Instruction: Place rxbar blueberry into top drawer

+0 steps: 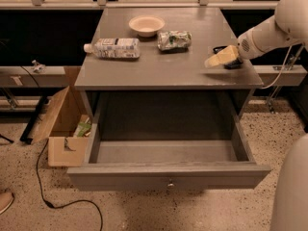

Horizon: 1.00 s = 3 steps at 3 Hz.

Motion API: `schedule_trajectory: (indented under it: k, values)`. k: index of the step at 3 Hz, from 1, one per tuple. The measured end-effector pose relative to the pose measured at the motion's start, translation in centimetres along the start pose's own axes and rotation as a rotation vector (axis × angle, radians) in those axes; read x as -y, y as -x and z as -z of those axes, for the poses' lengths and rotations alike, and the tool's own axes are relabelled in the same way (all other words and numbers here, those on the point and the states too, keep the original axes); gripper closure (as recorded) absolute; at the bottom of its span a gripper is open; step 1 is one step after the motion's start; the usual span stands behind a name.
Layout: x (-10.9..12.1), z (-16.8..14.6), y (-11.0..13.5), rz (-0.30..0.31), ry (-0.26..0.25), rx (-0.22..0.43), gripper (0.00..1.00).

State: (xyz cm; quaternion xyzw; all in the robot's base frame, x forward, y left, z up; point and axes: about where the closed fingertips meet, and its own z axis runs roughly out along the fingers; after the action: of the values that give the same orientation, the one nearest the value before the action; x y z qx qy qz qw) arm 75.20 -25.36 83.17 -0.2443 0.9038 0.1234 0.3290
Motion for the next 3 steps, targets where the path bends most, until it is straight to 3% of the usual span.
schedule_trajectory:
  k: [1, 2, 3]
  values:
    - [-0.1, -0.2, 0.0, -0.003, 0.006, 0.002, 0.0]
    - [-0.3, -0.9, 0.0, -0.016, 0.027, 0.008, 0.14]
    - [-0.4, -1.3, 0.2, -0.022, 0.029, 0.012, 0.38]
